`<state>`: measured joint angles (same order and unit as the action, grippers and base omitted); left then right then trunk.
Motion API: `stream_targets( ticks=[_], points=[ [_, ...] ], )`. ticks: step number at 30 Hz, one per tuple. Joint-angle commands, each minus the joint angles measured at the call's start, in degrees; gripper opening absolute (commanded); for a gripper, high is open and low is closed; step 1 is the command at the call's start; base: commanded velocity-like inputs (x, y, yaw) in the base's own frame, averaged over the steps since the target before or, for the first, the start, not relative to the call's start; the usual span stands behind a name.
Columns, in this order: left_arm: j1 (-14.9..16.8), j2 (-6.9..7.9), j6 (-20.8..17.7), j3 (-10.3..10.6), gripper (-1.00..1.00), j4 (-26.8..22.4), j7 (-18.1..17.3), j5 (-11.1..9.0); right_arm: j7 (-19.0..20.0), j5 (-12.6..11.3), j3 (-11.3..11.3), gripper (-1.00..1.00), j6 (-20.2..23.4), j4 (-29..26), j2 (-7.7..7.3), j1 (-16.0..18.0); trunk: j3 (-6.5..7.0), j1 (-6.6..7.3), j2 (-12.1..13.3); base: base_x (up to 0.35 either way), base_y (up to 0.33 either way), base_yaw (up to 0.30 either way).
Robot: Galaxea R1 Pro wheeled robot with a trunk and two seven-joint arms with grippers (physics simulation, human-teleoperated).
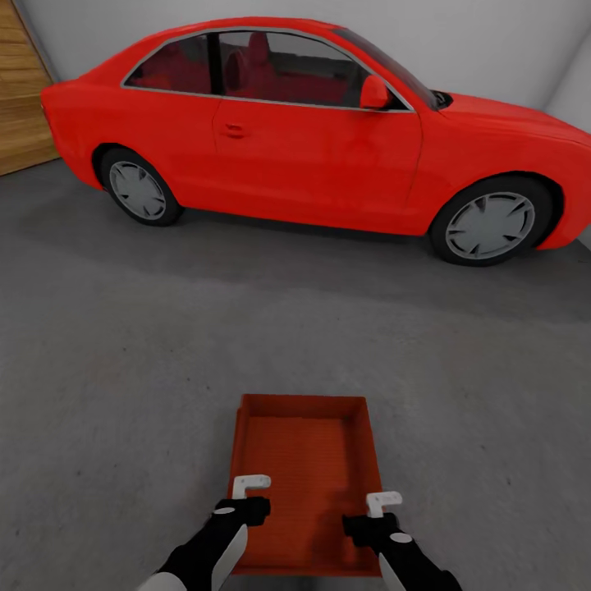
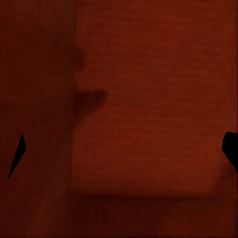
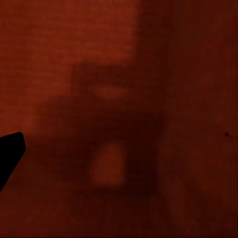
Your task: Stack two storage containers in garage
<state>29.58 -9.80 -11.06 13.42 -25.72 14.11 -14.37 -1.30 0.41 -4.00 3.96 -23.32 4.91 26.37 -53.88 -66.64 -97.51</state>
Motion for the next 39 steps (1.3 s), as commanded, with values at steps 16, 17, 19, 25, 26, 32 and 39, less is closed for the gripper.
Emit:
stream_targets(
  ticks=[16, 17, 19, 25, 26, 32, 39],
  points=[
    [0.0, -0.20, 0.1, 0.7, 1.00, -0.2, 0.3, -1.4, 0.1, -0.7, -0.7, 1.00, 0.3, -0.2, 0.18, 0.0, -0.04, 0.01, 0.0, 0.000, 0.000, 0.000],
    [0.0, -0.20, 0.1, 0.7, 1.00, -0.2, 0.3, -1.4, 0.1, -0.7, -0.7, 1.00, 0.3, -0.2, 0.18, 0.0, -0.04, 0.01, 0.0, 0.000, 0.000, 0.000],
    [0.0, -0.20, 0.1, 0.8, 1.00, -0.2, 0.3, -1.3, 0.1, -0.7, -0.7, 1.00, 0.3, -0.2, 0.18, 0.0, -0.04, 0.01, 0.0, 0.000, 0.000, 0.000],
    [0.0, -0.20, 0.0, 1.0, 1.00, -0.2, 0.3, -1.2, 0.0, -0.5, -0.7, 1.00, 0.2, -0.2, 0.18, 0.0, -0.04, 0.01, 0.0, 0.000, 0.000, 0.000],
    [0.0, -0.20, 0.0, 0.9, 1.00, -0.2, 0.3, -1.2, 0.0, -0.4, -0.7, 1.00, 0.2, -0.2, 0.18, 0.0, -0.04, 0.01, 0.0, 0.000, 0.000, 0.000],
    [0.0, -0.20, 0.0, 0.7, 1.00, -0.3, 0.6, -1.2, 0.1, -0.2, -0.7, 1.00, 0.1, -0.3, 0.18, 0.0, -0.04, 0.01, 0.0, 0.000, 0.000, 0.000],
    [0.0, -0.20, 0.1, 0.5, 1.00, -1.5, 0.7, -1.1, 0.1, -0.1, -0.7, 1.00, 0.1, -0.6, 0.18, 0.0, -0.04, 0.01, 0.0, 0.000, 0.000, 0.000]
  ],
)
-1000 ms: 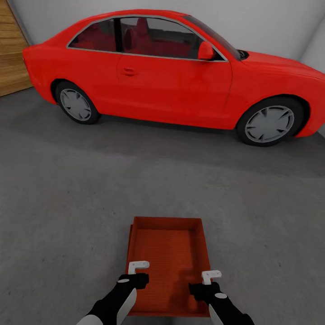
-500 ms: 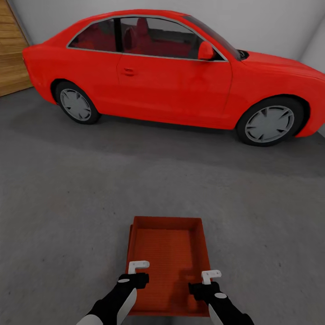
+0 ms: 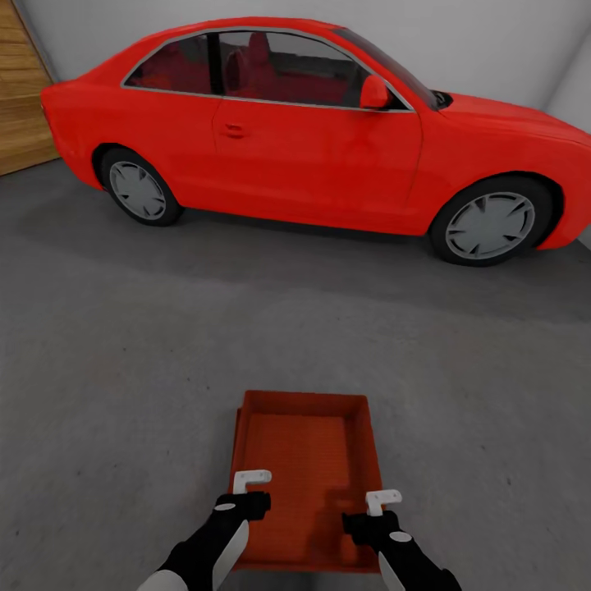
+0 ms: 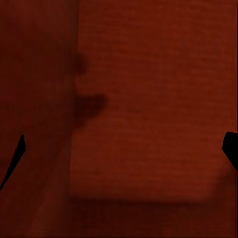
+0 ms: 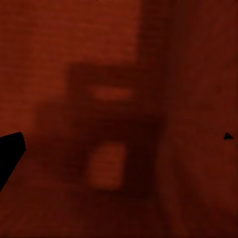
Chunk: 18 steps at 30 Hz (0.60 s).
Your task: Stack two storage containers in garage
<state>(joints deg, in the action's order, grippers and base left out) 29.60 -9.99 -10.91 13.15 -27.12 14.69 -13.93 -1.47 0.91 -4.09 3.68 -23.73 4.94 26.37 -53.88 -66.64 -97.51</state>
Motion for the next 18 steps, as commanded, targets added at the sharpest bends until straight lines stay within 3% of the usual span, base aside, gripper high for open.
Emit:
stream_targets(
  ticks=[1, 7, 18],
  points=[
    [0.0, 0.03, -0.2, 0.7, 1.00, -0.6, 0.1, -1.5, 0.2, -0.6, -0.7, 1.00, 0.4, -0.2, 0.16, 0.0, -0.04, 0.01, 0.0, 0.000, 0.000, 0.000],
    [0.0, 1.30, -0.6, 0.4, 1.00, -3.5, 0.2, -1.7, 0.2, -0.6, -0.7, 1.00, 0.4, -0.4, 0.16, 0.0, -0.04, 0.01, 0.0, 0.000, 0.000, 0.000],
    [0.0, 1.46, -0.6, 0.4, 1.00, -4.0, 0.2, -1.7, 0.3, -0.6, -0.7, 1.00, 0.4, -0.4, 0.09, 0.0, -0.04, 0.01, 0.0, 0.000, 0.000, 0.000]
  ],
)
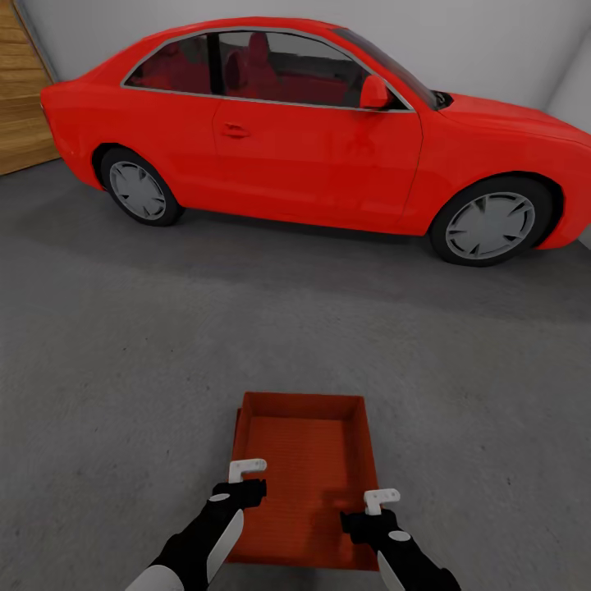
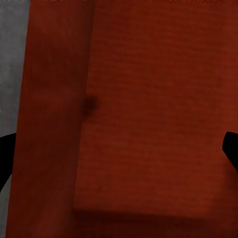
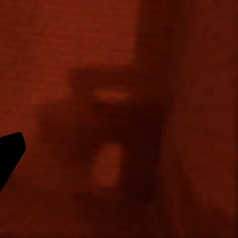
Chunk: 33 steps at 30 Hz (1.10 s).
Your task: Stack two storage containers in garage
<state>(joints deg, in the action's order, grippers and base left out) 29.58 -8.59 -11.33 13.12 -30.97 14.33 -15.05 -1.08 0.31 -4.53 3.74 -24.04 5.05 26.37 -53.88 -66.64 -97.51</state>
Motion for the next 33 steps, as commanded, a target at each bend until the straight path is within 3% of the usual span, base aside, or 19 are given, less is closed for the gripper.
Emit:
stream_targets(
  ticks=[1, 9, 12, 15, 18, 21, 28, 33],
  points=[
    [0.0, 0.06, -0.2, 0.4, 1.00, -0.1, 0.5, -0.6, -0.1, 0.0, -0.2, 1.00, 0.4, -0.2, -0.03, 0.0, -0.04, 0.00, 0.0, 0.000, 0.000, 0.000],
    [0.0, 0.11, -0.3, 0.2, 1.00, -1.4, 0.5, -0.7, -0.1, 0.2, -0.1, 1.00, 0.6, -2.6, -0.12, 0.0, -0.04, 0.00, 0.0, 0.000, 0.000, 0.000],
    [0.0, 0.14, -0.6, -1.7, 1.00, -3.5, 0.5, -0.7, -0.1, 0.2, -0.1, 1.00, 1.1, -5.9, -0.77, 0.0, -0.04, 0.00, 0.0, 0.000, 0.000, 0.000],
    [0.0, 0.58, -4.6, -3.3, 1.00, -8.1, 0.5, -0.5, -0.2, 0.1, -0.1, 1.00, 1.2, -8.8, -1.24, 0.0, -0.04, 0.00, 0.0, 0.000, 0.000, 0.000],
    [0.0, 1.89, -10.2, -3.9, 1.00, -14.0, 0.5, -0.6, -0.2, 0.1, -0.1, 1.00, 1.3, -11.7, -1.49, 0.0, -0.04, 0.00, 0.0, 0.000, 0.000, 0.000],
    [0.0, 2.66, -12.7, -4.2, 1.00, -18.4, 0.4, -0.7, -0.2, 0.1, 0.0, 1.00, 2.1, -15.8, -1.73, 0.0, -0.04, 0.00, 0.0, 0.000, 0.000, 0.000],
    [0.0, 2.79, -17.5, -5.7, 1.00, -29.3, 0.5, -0.7, -0.2, 0.1, 0.2, 1.00, 14.2, -30.4, -2.53, 0.0, -0.04, 0.00, 0.0, 0.000, 0.000, 0.000],
    [0.0, 2.61, -19.2, -6.1, 1.00, -32.8, 0.5, -0.6, -0.1, 0.1, 0.3, 1.00, 17.0, -34.2, -2.64, 0.0, -0.04, 0.00, 0.0, 0.000, 0.000, 0.000]
  ],
)
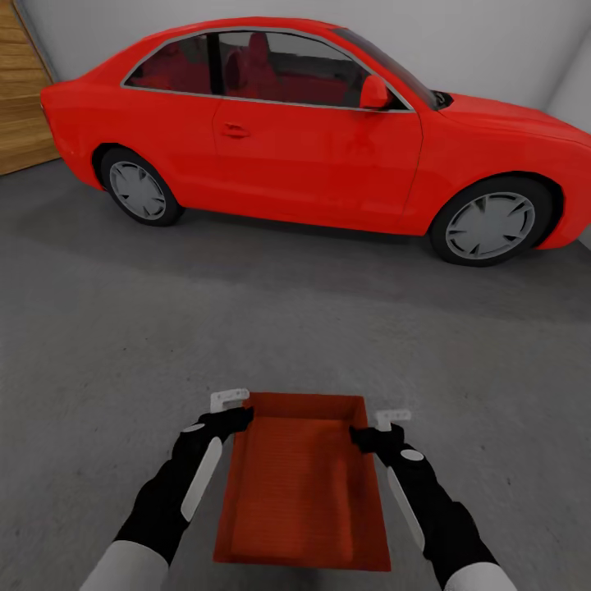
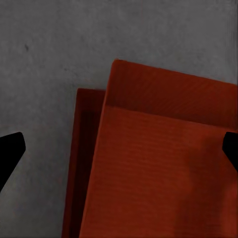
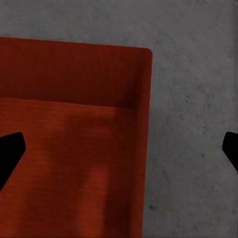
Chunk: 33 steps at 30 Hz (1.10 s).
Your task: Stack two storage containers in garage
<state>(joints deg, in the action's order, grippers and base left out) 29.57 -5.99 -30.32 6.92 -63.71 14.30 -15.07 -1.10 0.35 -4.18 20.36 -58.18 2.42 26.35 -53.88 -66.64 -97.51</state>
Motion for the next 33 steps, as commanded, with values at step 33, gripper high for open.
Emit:
stream_targets(
  ticks=[33],
  points=[
    [-0.3, -0.42, -0.4, 0.1, 1.00, 1.8, 0.2, -0.8, -0.1, -0.2, 4.9, 1.00, 0.7, 0.1, -1.41, 0.0, 0.60, 0.00, 0.0, 0.000, 0.000, 0.000]
  ],
)
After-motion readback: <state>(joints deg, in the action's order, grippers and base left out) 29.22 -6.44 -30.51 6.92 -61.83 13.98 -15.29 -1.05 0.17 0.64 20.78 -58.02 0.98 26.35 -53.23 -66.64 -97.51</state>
